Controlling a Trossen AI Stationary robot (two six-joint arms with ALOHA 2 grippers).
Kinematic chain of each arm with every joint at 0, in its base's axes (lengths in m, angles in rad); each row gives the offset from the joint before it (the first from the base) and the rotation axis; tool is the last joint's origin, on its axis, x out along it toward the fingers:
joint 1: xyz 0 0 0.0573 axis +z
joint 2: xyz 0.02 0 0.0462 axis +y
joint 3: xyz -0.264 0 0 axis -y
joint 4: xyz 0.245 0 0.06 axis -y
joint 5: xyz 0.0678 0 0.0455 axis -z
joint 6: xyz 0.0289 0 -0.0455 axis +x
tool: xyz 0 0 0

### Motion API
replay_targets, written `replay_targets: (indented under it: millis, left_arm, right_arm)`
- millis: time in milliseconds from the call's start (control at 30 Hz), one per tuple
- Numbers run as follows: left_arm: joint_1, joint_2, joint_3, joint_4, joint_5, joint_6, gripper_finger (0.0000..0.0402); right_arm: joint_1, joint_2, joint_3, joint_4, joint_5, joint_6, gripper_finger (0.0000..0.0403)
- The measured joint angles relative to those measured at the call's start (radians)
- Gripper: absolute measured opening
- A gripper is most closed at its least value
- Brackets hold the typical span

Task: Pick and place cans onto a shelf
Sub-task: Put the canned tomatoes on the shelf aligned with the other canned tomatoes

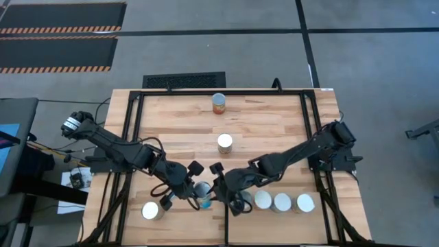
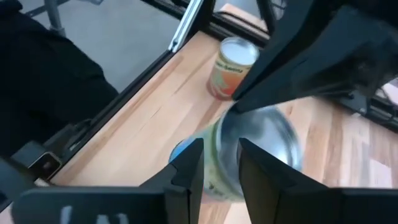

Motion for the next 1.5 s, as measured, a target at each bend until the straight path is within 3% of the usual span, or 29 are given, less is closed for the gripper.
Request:
replay_targets:
  millis: [233, 800, 900, 1100, 1500]
  left_arm:
    - [0.013, 0.0, 0.0, 0.01, -0.003, 0.004, 0.0]
    - [0.023, 0.001, -0.001, 0.085, 0.0, 0.008, 0.0]
    - [0.023, 0.001, -0.001, 0.097, -0.002, 0.009, 0.0]
    - [0.023, 0.001, -0.001, 0.1, -0.011, 0.009, 0.0]
    - [0.023, -0.01, -0.001, 0.17, -0.103, -0.02, 0.0006]
  right_arm:
    - [-0.005, -0.001, 0.002, -0.011, -0.015, 0.0, 0.0098]
    - [-0.018, -0.004, 0.002, -0.031, -0.016, 0.008, 0.0094]
    - [-0.02, -0.003, 0.002, -0.035, -0.018, 0.008, 0.0078]
    - [-0.019, -0.002, 0.001, -0.036, -0.023, 0.006, 0.001]
    - [-0.018, -0.001, 0.001, -0.041, -0.002, -0.008, 0.0004]
